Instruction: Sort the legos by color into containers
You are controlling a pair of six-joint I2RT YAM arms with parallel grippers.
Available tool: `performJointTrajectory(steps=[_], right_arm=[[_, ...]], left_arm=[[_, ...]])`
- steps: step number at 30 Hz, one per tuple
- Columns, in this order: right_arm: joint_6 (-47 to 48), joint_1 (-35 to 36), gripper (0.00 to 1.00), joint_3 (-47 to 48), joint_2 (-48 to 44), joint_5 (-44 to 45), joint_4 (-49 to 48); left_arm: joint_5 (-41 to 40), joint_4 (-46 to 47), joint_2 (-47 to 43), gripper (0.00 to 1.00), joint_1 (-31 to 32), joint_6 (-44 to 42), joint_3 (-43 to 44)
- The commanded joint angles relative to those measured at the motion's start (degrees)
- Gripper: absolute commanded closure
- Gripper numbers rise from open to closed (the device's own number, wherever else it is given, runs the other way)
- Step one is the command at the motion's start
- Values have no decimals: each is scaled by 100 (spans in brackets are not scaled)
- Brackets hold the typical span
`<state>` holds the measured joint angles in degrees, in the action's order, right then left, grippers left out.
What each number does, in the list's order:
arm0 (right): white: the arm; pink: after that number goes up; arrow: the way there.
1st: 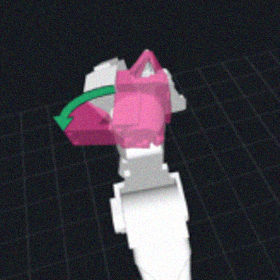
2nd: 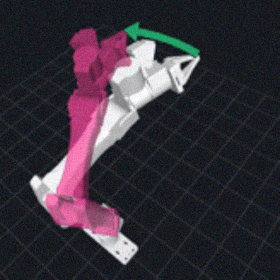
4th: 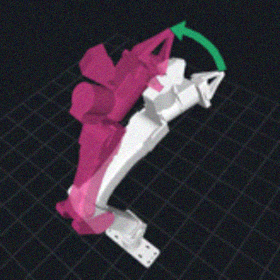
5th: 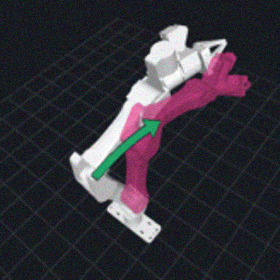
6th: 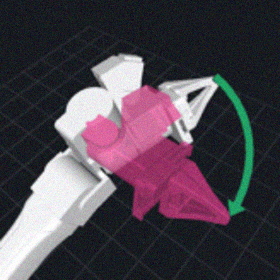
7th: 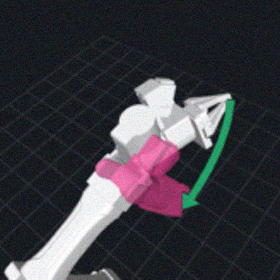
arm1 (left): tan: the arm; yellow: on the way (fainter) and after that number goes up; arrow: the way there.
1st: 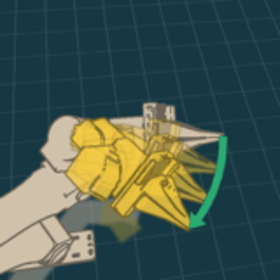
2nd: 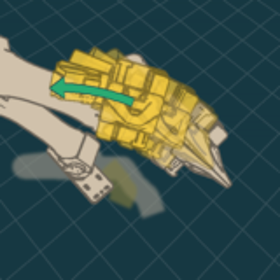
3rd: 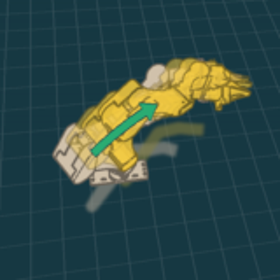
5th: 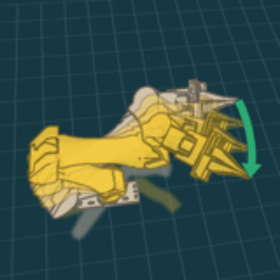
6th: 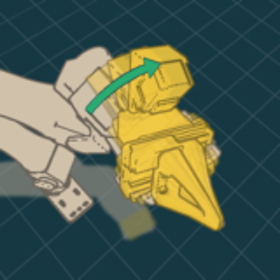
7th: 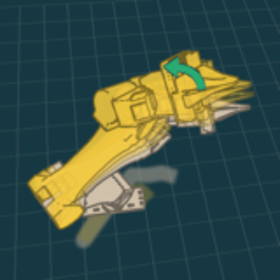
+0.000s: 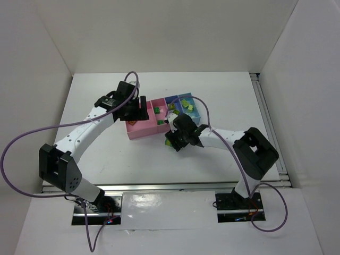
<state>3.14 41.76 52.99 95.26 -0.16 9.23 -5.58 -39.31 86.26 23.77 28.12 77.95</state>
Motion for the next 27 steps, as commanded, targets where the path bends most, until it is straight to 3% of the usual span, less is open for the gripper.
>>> performJointTrajectory(steps=[1,7,11,19,21,27], right_arm=[[249,25,33,325,229,-159,-299],[249,25,61,326,161,-265,-247],[144,25,70,45,-348,-265,-247],[-189,78,82,-561,-2036,-467,16],[-243,78,83,-641,-2511,-415,78],[-463,192,84,-694,-3004,-300,369]], left_arm=[[66,117,-250,22,-56,-175,71],[250,117,-197,22,-162,-228,71],[733,117,-83,22,-232,-342,10],[4042,933,31,7,-496,-861,-483],[4573,1310,154,1,-496,-765,-693],[5602,2119,312,0,-496,-308,-1036]])
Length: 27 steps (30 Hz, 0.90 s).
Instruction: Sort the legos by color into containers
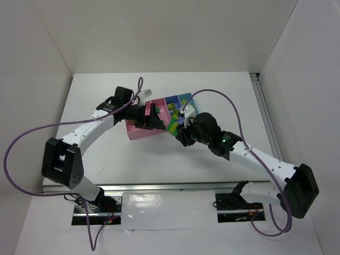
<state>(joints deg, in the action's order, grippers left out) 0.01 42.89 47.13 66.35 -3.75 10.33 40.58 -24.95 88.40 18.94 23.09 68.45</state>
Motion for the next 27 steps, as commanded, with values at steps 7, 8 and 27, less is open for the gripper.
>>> performJointTrajectory(steps=[7,8,27], right_arm=[[-151,131,84,-3,-113,58,444],[-151,131,84,-3,-113,58,444],[-151,184,84,156,-113,58,497]], left_arm=[[1795,2001,98,7,-13,881,-613],[1796,2081,98,7,-13,881,-665],[1831,2460,802,26,339,1277,-306]])
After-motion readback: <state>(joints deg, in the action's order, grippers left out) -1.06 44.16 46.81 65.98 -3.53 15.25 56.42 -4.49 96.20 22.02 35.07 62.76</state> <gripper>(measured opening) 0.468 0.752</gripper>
